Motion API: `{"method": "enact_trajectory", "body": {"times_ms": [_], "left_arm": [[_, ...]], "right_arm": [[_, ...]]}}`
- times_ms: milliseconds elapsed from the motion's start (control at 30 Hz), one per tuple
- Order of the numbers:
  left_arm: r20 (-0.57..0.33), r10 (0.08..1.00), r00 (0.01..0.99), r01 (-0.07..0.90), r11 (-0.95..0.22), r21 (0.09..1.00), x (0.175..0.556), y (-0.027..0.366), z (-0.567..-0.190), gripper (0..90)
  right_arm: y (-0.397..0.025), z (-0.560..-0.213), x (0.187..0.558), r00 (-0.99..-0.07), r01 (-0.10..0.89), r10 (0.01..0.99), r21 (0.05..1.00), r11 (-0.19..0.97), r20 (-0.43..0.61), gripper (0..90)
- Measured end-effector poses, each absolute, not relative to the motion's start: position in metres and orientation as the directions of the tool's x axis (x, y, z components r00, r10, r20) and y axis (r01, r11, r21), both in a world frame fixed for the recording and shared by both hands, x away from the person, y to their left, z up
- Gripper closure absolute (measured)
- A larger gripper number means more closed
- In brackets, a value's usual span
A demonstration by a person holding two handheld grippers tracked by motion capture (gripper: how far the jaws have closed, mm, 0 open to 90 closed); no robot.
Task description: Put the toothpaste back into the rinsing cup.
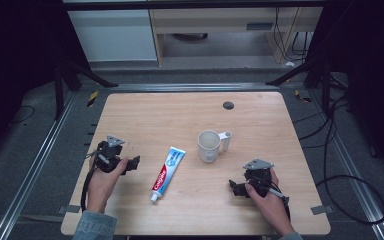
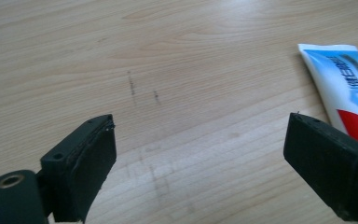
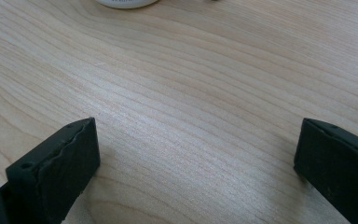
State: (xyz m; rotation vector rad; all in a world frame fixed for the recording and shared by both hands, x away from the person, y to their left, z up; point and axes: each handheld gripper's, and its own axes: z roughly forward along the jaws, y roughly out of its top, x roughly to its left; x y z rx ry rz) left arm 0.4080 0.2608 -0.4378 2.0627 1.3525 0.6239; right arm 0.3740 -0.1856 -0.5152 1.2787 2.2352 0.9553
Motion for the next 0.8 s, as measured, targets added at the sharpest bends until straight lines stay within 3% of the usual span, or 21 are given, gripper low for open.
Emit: {"method": "enact_trajectory", "body": {"times_ms": [800], "left_arm": [[0.112, 0.840, 0.531, 0.680, -0.502, 0.535, 0.410, 0.200, -0.414, 8.8]], "right_arm": [[-0.186, -0.516, 0.375, -0.513, 0.589, 0.859, 0.724, 0.358, -0.008, 0.4]]}}
